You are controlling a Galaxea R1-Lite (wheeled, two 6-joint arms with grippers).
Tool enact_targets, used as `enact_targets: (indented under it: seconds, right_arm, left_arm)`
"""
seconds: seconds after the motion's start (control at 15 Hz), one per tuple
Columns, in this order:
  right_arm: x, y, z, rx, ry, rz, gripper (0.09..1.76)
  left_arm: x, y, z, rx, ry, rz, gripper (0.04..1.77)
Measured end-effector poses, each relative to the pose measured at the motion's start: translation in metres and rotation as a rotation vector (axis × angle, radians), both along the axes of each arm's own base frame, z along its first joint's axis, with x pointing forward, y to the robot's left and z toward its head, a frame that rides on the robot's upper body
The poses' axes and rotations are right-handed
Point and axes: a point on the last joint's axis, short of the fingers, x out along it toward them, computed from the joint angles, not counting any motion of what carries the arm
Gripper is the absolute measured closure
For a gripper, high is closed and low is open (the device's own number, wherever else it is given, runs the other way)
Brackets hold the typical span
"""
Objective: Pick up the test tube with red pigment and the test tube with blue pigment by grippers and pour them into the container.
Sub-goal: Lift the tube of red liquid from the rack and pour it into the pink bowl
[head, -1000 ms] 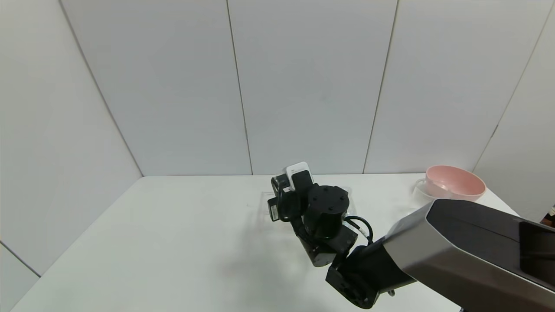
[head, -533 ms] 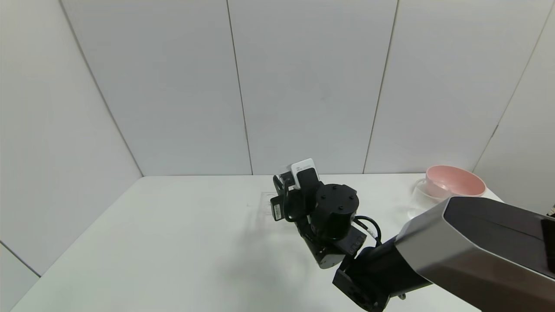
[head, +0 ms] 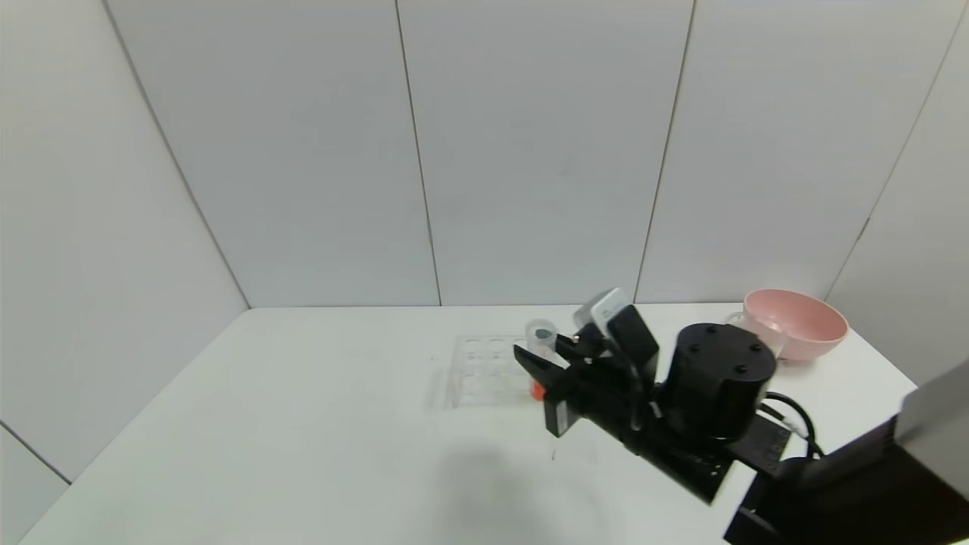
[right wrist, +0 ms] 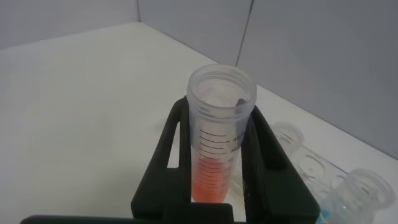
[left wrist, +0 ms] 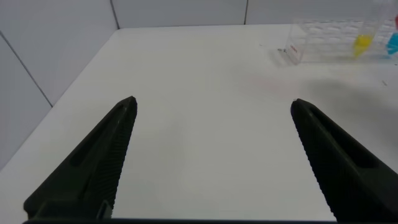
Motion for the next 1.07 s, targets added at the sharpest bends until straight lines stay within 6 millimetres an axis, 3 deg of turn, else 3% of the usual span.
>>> enact_targets:
  seconds: [0.67,0.87,1.07]
  right_arm:
    - [0.014,-0.237,0.014,0.001,0.033,0.018,1.33]
    - [0.012,-0.295,0.022,-0.001,0.002,0.021,1.33]
    - [0.019,-0.339,0.033,-0.008,-0.014,-0.019,1.33]
  left_arm:
    - [0.0,0.0,0.0,0.0,0.0,0.0,0.05]
    - [0.0,0.0,0.0,0.0,0.0,0.0,0.05]
    - [0.0,0.0,0.0,0.0,0.0,0.0,0.05]
